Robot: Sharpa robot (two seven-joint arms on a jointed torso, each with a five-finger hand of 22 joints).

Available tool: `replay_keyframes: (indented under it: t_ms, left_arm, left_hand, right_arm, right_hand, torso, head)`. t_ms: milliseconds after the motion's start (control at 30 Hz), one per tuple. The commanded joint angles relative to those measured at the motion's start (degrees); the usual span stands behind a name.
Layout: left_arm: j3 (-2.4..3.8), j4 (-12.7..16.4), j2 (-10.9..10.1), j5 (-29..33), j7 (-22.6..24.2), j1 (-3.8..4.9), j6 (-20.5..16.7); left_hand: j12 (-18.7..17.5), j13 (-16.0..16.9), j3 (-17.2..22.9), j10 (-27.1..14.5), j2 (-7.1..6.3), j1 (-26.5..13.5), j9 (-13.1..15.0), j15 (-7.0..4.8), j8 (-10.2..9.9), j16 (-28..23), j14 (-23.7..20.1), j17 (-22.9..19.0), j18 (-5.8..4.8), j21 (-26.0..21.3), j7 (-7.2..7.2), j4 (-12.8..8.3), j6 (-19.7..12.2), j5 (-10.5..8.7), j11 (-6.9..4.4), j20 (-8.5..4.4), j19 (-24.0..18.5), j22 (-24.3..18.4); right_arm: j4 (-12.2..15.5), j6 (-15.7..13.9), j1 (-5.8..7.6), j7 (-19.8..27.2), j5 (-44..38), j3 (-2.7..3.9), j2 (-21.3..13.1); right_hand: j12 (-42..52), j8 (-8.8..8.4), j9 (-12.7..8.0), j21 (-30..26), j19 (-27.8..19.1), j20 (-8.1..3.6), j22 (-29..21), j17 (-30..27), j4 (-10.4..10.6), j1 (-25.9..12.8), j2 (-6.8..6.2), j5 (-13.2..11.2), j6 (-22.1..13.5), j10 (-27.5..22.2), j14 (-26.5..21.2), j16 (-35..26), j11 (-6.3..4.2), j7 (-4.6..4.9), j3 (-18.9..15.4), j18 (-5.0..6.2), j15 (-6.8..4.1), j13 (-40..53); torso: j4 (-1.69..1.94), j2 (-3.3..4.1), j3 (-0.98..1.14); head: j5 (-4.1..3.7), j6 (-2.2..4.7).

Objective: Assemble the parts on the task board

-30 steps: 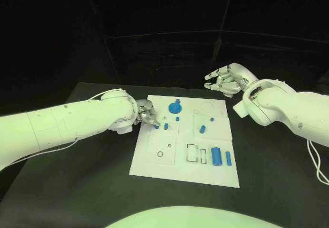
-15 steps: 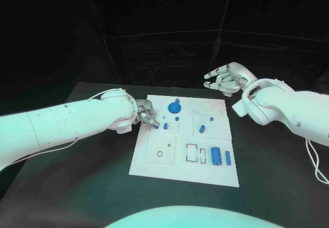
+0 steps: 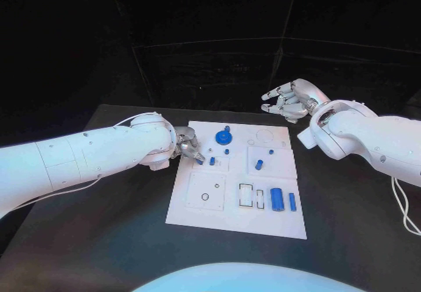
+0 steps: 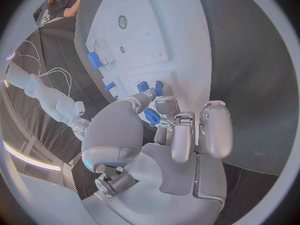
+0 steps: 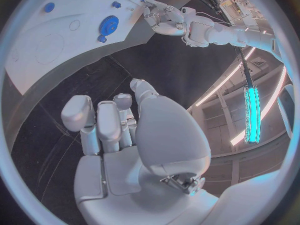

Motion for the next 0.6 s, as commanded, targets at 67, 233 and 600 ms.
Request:
replay_keyframes:
  t_ms: [67, 233, 600]
  left_arm:
    - [-0.16, 0.19, 0.22, 0.06, -0.74, -0.18, 0.78]
    - [-0.14, 0.17, 0.48, 0.06, -0.96, -0.16, 0.82]
    - [-0.13, -0.11, 0.74, 0.06, -1.59, 0.0, 1.15]
  left_hand:
    - [0.41, 0.15, -0.22, 0.56, 0.35, -0.35, -0.09, -0.34, 0.27, 0.18, 5.95, 15.09, -0.01, 0.42, -0.05, -0.16, 0.61, 0.38, 0.03, 0.0, 0.51, 0.35]
    - [0.58, 0.32, -0.47, 0.75, 0.46, -0.69, -0.2, -0.39, 0.3, 0.18, 5.95, 15.09, -0.04, 0.49, -0.09, 0.13, 0.89, 0.49, -0.02, -0.07, 0.57, 0.46]
    - [1.31, 1.07, -1.66, 1.37, 0.83, -2.89, -0.72, -0.49, 0.18, 0.18, 5.95, 15.09, -0.18, 0.91, -0.2, 1.87, 1.64, 0.53, -0.11, -0.21, 0.88, 1.09]
  right_arm:
    - [-0.01, -0.47, 0.1, 0.36, 0.28, 0.03, 0.1]
    - [-0.05, -0.43, 0.1, 0.39, 0.35, 0.03, 0.19]
    - [-0.17, -0.28, 0.09, 0.39, 0.75, 0.03, 0.18]
  right_hand:
    - [-0.28, 0.25, 0.07, -0.09, 0.02, -0.14, -0.15, -0.15, 0.08, 0.41, -0.03, 0.35, 0.25, -0.03, 0.71, -0.28, -0.01, -0.2, 0.38, 0.5, -0.33, -0.1]
    - [-0.3, 0.25, 0.06, -0.1, 0.0, -0.15, -0.18, -0.18, 0.08, 0.41, -0.04, 0.35, 0.24, -0.04, 0.7, -0.3, -0.01, -0.2, 0.38, 0.5, -0.33, -0.12]
    - [-0.58, 0.22, 0.0, -0.2, -0.03, -0.18, -0.3, -0.29, 0.13, 0.48, -0.21, 1.49, 0.12, -0.3, 0.63, -0.51, 0.0, -0.17, 0.76, 0.52, -0.34, -0.51]
  torso:
    - [0.07, 0.0, -0.01]
    - [-0.09, 0.02, 0.01]
    - [0.05, -0.02, 0.02]
  head:
    - [-0.1, -0.04]
    - [0.03, -0.06]
    - [-0.18, -0.32]
